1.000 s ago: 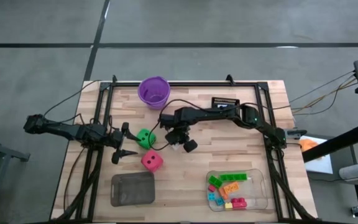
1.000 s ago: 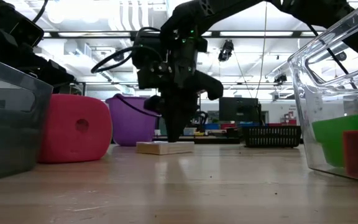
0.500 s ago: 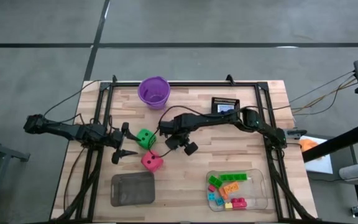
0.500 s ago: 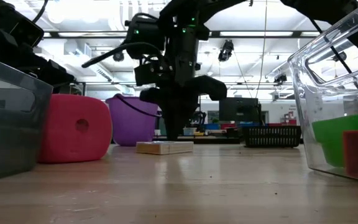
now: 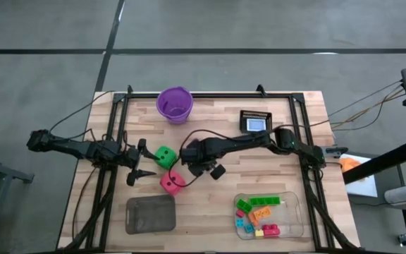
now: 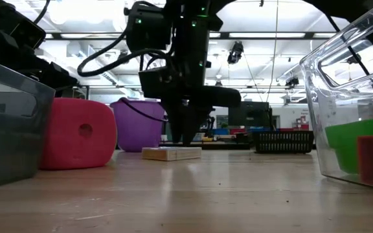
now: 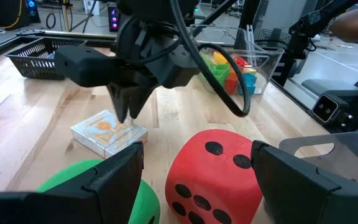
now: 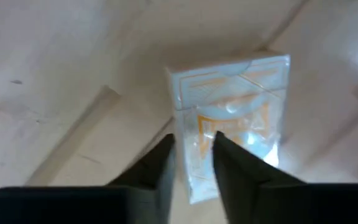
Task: Pick & Place Toys
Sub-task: Put the yellow deck of cards into the black basket
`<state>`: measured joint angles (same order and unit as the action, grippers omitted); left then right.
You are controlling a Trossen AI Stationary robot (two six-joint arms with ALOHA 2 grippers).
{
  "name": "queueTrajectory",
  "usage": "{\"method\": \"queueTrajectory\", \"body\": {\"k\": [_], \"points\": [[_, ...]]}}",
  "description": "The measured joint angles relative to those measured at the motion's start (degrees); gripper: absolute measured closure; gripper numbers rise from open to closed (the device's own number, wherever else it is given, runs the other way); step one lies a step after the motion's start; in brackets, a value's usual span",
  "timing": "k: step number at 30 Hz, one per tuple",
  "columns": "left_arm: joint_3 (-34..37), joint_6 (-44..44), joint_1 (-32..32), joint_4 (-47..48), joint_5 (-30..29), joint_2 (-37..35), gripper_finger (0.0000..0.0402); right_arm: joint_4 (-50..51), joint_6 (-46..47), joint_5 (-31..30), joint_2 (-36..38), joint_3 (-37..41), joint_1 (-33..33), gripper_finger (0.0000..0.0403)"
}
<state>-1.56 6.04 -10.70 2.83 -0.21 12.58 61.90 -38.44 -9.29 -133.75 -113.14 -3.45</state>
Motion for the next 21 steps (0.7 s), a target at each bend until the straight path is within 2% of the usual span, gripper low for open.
{"method": "queueTrajectory", "body": {"k": [3,12,14,18,21], "points": [[0.0,0.0,0.0,0.0,0.0,0.0,0.0101,-0.1,0.1,-2.3,0.0,0.0,-0.4,0.0238],[0.0,0.0,0.0,0.0,0.0,0.0,0.0101,-1.1,1.1,-4.1,-0.1,0.0,0.3,0.0021],[0.0,0.0,0.0,0.0,0.0,0.0,0.0101,-1.1,1.0,-5.4,-0.2,0.0,0.4,0.0012],[0.0,0.0,0.0,0.0,0.0,0.0,0.0101,-2.0,0.7,-5.9,-0.3,0.0,0.7,0.0035],[0.0,0.0,0.0,0.0,0.0,0.0,0.0101,-2.0,0.6,-5.9,-0.4,0.0,1.2,0.0034]]}}
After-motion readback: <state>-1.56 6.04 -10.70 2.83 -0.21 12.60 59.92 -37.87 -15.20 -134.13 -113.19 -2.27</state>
